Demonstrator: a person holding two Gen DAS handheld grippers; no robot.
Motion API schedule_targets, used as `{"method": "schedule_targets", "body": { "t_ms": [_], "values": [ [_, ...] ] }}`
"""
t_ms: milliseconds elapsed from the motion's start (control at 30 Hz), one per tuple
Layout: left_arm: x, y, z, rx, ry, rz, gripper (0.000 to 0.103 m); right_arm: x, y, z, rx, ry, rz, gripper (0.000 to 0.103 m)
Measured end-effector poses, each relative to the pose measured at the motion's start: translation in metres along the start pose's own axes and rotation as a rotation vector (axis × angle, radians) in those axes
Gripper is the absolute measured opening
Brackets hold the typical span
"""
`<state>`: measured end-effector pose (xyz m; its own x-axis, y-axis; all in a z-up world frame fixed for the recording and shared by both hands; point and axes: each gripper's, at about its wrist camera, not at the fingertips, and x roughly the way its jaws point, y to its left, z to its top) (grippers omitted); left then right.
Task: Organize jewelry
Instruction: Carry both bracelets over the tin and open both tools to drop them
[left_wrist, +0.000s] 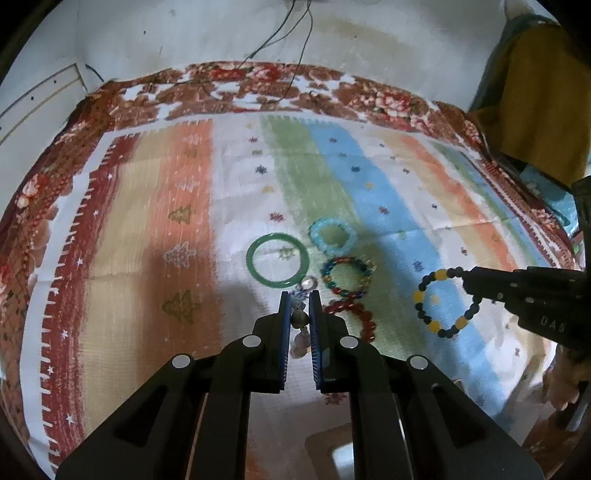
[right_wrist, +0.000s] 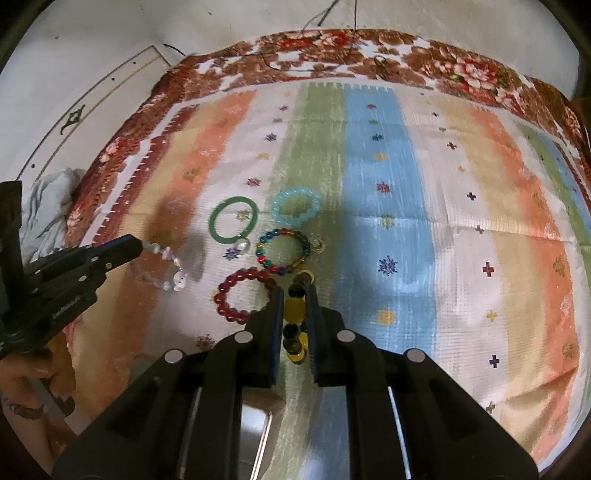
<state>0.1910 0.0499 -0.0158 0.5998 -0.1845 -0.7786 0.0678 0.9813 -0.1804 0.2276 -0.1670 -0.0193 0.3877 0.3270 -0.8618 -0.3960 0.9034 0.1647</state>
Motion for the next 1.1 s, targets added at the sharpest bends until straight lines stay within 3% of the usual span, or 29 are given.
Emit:
{"method": "schedule_targets", "body": {
  "t_ms": [100,567,1100],
  "values": [
    [-0.009,-0.006,-0.002,0.003,-0.016,-0.014,0.009,-0.012,0.004,-0.001,-0.020,-0.025,-0.018,0.013],
    [-0.062,-0.037,-0.015,0.059,-0.105,-0.066,0.009,-0.060,0.021,-0.013,-0.069,-0.103,0.048,0.013],
    [-0.088,-0.057,-0.047,0.101,-0.132,-0.094,0.009,-0.084,0.052,-0.054,-0.144,-0.127,0.118,0.013]
  ]
}}
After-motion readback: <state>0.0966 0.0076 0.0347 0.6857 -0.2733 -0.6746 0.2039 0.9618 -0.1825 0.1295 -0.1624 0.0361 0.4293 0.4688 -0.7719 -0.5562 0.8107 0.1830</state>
